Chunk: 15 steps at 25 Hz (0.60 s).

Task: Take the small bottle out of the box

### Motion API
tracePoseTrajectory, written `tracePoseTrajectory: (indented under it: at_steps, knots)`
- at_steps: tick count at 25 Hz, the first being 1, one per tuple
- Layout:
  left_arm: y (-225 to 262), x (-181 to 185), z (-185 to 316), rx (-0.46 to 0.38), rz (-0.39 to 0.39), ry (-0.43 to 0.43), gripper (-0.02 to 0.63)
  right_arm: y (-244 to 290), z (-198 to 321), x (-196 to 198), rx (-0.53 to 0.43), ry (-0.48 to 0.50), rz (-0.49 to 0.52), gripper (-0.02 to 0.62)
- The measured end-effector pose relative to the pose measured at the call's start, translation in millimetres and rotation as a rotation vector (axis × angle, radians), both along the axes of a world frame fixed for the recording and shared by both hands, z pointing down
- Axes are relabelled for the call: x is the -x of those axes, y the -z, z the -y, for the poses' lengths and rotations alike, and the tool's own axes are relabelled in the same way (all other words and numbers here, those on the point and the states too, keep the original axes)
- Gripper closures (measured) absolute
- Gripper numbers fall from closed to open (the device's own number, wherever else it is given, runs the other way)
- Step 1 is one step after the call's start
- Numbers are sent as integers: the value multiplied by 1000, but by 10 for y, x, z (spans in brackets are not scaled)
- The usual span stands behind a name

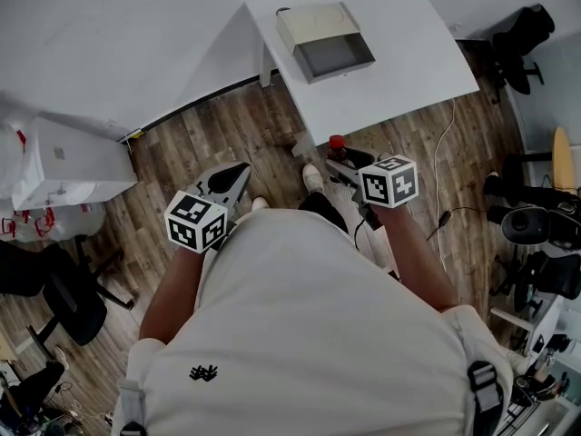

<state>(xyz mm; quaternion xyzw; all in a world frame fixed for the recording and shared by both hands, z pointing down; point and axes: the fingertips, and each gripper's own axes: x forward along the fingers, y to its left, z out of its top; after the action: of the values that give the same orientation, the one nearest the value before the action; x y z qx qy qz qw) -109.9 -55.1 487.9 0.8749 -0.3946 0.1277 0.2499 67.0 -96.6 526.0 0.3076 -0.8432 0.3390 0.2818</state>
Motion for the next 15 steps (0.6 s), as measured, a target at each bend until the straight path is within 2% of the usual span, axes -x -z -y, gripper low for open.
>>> tracePoseTrajectory:
  at_steps: [15]
  knots:
    - [4, -93, 116, 4, 8, -2, 594, -27, 108, -92, 0, 6, -2, 379]
